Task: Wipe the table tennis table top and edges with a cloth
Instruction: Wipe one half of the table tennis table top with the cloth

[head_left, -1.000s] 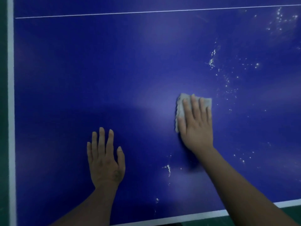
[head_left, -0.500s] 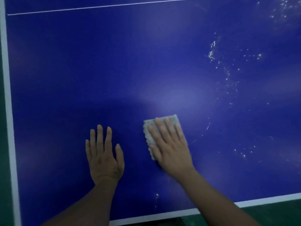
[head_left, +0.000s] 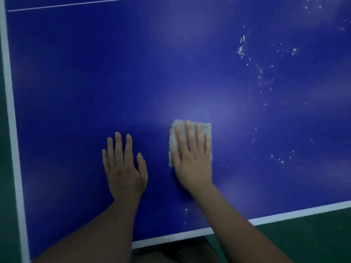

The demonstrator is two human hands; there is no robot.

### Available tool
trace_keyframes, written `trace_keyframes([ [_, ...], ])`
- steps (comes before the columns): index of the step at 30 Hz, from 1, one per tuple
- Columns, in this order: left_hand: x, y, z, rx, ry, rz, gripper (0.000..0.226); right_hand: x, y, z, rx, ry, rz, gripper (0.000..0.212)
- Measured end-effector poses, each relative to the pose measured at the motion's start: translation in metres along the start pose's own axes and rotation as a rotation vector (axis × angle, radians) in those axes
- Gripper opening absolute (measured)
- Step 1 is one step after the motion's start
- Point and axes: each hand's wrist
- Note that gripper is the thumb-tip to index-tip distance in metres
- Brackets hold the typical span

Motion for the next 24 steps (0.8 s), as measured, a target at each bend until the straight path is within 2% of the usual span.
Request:
trace_keyframes([
  [3,0.001,0.000,0.001,0.019,0.010,0.038,0.065,0.045,0.006,0.013,0.027,-0.171,-0.038,0.065],
  [5,0.002,0.000,-0.001,0.027,0.019,0.061,0.063,0.054,0.001,0.042,0.039,-0.187,-0.008,0.064],
  [10,0.005,-0.002,-0.007,0.145,0.050,0.117,0.051,0.020,-0.013,0.107,0.067,0.098,0.026,0.063],
  [12,0.008,-0.004,-0.013,0.259,0.056,0.138,0.045,0.007,-0.012,0.102,0.019,0.256,0.027,0.065],
  [14,0.020,-0.008,-0.020,0.265,0.078,0.127,0.044,0.007,-0.006,0.075,0.022,0.334,0.039,0.068],
  [16,0.048,-0.012,-0.030,0.184,0.104,0.094,0.047,0.027,0.003,0.037,0.031,0.275,0.049,0.067],
  [20,0.115,-0.012,-0.045,0.025,0.151,0.026,0.060,0.105,0.023,-0.026,-0.004,-0.005,-0.015,0.068],
  [24,0.124,-0.009,-0.048,-0.005,0.153,0.017,0.064,0.151,0.027,-0.009,0.035,-0.204,-0.056,0.066],
])
Point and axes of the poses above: each hand's wrist, its own x-axis away from the middle knuckle, its own y-axis out of the palm, z = x × y, and after that the axes turned 12 degrees about y, right-handed
